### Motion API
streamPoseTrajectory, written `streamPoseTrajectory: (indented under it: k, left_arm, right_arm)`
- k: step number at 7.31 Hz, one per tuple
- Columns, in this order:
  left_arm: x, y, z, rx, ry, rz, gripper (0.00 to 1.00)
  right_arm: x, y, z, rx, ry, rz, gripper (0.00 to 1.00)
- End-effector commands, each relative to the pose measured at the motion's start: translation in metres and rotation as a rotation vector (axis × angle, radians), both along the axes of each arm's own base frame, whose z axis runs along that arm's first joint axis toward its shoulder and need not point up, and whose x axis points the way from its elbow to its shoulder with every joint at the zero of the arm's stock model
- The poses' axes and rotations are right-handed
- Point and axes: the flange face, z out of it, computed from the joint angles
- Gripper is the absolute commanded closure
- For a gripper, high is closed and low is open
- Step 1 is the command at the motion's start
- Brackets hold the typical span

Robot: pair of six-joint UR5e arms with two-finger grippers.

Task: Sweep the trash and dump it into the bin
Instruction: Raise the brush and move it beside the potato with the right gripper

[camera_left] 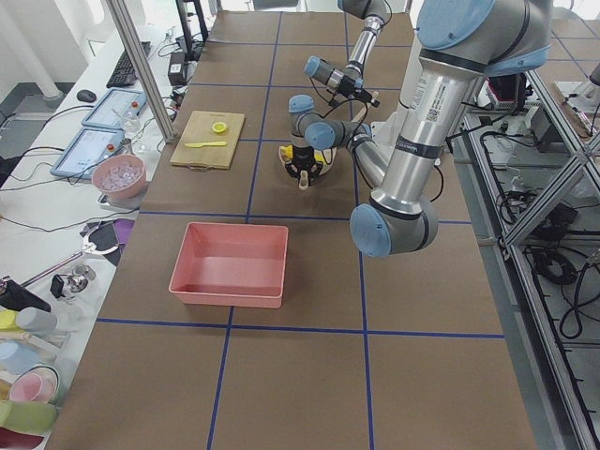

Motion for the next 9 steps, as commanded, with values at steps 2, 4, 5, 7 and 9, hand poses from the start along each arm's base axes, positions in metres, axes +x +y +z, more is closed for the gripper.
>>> streamPoseTrajectory:
  k: [2, 4, 5, 7, 9]
  left_arm:
    - [-0.002, 0.001, -0.002, 0.003, 0.004, -0.001, 1.0]
    - [-0.002, 0.001, -0.002, 0.003, 0.004, -0.001, 1.0]
    - [-0.002, 0.001, -0.002, 0.003, 0.004, -0.001, 1.0]
    - [-0.002, 0.0, -0.001, 0.001, 0.001, -0.001, 1.0]
    - [-0.002, 0.001, -0.001, -0.005, -0.008, -0.001, 1.0]
  right_arm:
    - [-0.004, -0.015, -0.012, -0.004, 0.007, 0.016, 1.0]
    - [-0.006, -0.029, -0.018, -0.004, 0.009, 0.037, 1.0]
    - [0.0, -0.038, -0.017, -0.007, 0.01, 0.048, 1.0]
    - [0.043, -0.078, -0.014, -0.022, 0.001, 0.081, 1.0]
    - [0.09, -0.108, 0.009, -0.041, 0.019, 0.146, 1.0]
